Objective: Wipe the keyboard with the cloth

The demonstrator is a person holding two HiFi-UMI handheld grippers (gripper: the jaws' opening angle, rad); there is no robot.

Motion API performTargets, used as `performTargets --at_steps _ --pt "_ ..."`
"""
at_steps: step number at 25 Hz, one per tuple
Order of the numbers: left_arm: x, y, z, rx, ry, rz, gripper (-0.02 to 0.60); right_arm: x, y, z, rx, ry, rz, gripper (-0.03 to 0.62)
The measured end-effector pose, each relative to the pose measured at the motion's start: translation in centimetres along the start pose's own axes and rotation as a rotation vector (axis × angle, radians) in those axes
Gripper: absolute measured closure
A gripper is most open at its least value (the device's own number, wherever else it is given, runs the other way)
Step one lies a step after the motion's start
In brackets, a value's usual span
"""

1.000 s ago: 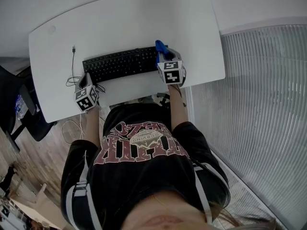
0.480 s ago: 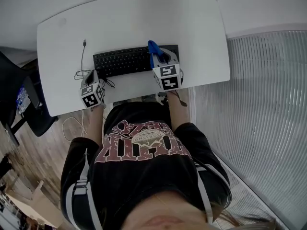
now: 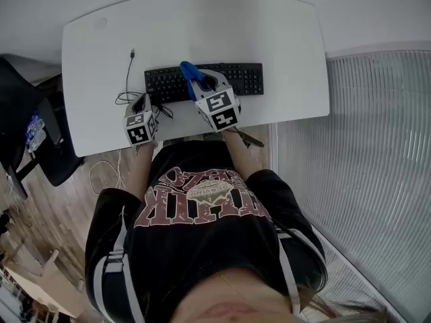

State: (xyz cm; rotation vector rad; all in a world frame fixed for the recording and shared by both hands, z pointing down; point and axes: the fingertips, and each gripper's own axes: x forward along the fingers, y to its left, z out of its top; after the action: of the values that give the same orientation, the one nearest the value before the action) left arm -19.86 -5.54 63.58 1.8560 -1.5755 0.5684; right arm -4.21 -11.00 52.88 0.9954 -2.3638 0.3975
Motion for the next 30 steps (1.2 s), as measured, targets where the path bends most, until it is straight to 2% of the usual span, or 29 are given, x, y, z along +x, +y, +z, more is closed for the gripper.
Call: performTargets --at_steps 7,18,26,30 --pt "0.0 0.0 0.1 0.010 0.001 -0.041 0.552 3.1 5.7 1.3 0.000 -0.020 0.149 0.530" --pt "0.0 0.0 0.2 0.025 0.008 -0.108 0.552 7.6 11.7 0.9 -0.019 0.037 0.274 0.530" --pt "-0.1 0.1 0.6 0.037 0.000 -0.153 0.552 10.9 14.3 -1.4 -0.098 0.146 0.312 0.530" --pt "-0.1 0.1 0.2 0.038 0.011 -0.167 0.552 11.7 14.7 -2.0 -0.139 0.169 0.309 0.530"
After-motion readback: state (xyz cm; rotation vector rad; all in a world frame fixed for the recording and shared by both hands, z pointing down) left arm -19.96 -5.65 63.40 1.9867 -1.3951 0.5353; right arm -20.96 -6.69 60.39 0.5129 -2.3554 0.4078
